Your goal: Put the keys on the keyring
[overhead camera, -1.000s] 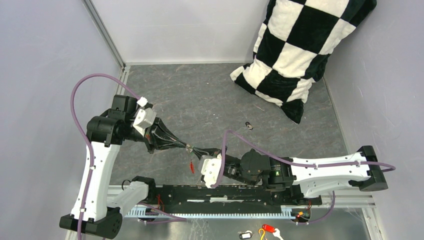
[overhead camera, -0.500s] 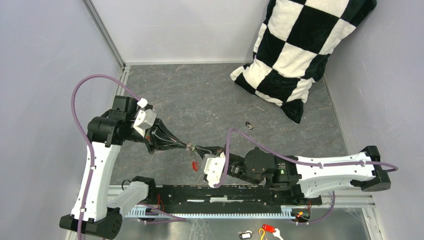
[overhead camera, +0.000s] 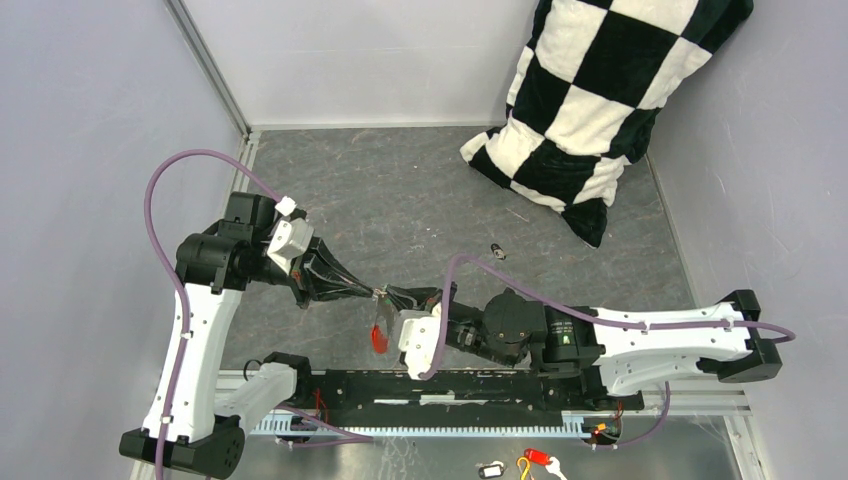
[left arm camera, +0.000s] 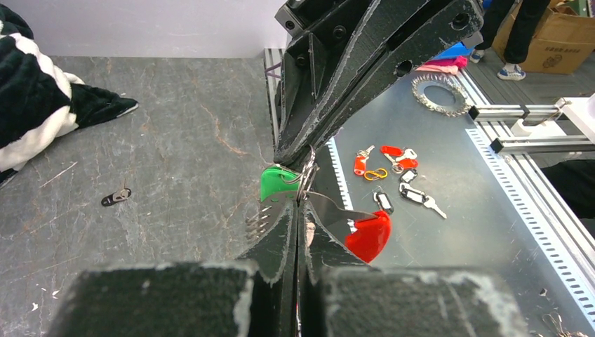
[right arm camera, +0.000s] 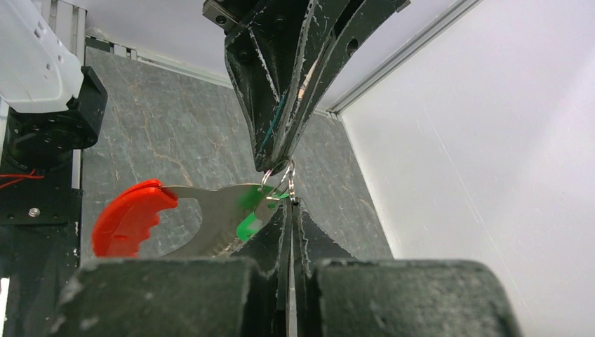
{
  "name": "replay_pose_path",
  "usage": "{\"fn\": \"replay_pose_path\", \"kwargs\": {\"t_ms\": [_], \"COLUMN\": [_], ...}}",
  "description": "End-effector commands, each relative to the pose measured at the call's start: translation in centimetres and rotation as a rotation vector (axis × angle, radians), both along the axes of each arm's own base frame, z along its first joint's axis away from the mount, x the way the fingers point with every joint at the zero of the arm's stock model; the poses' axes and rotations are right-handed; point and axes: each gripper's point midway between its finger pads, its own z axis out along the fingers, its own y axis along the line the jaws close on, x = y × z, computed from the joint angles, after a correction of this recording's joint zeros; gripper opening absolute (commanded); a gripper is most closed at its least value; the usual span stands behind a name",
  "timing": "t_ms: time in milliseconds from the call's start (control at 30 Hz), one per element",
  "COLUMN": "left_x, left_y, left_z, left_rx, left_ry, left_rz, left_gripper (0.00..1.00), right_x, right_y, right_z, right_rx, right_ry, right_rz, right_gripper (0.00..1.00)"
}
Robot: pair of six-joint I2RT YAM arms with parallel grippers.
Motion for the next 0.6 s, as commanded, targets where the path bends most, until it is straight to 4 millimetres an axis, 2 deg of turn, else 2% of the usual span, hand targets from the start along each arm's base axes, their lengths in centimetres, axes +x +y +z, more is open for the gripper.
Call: {"fn": "replay_pose_path", "kwargs": {"t_ms": [0,133,267,567], "left_x": [-1.0,-1.1,-1.1,-1.1], "left_y": [-0.2,-0.1,-0.2,-0.2], "left_z": [1.7,1.8,1.7,1.7], "left_rx": [-0.096,-0.095,-0.093,-0.095], "left_ry": [-0.02,-0.021,-0.022,-0.03], "left_rz": [-0.044,-0.043,-0.043,-0.044], "left_gripper": [0.02,0.02,0.02,0.02], "right_x": [0.2,0.0,0.1,0.1], "right_y": [0.0,0.5,0.2,-0.5], "right_z": [3.2,2.0,1.5,2.8], "right_rx": [0.045,-0.058,-0.126,-0.155], "right_ry": [-0.037,-0.072,-0.095,-0.099], "right_rz": [-0.004,0.009,0.007,0.001], "right_gripper": [0.01,0.0,0.01,0.01]}}
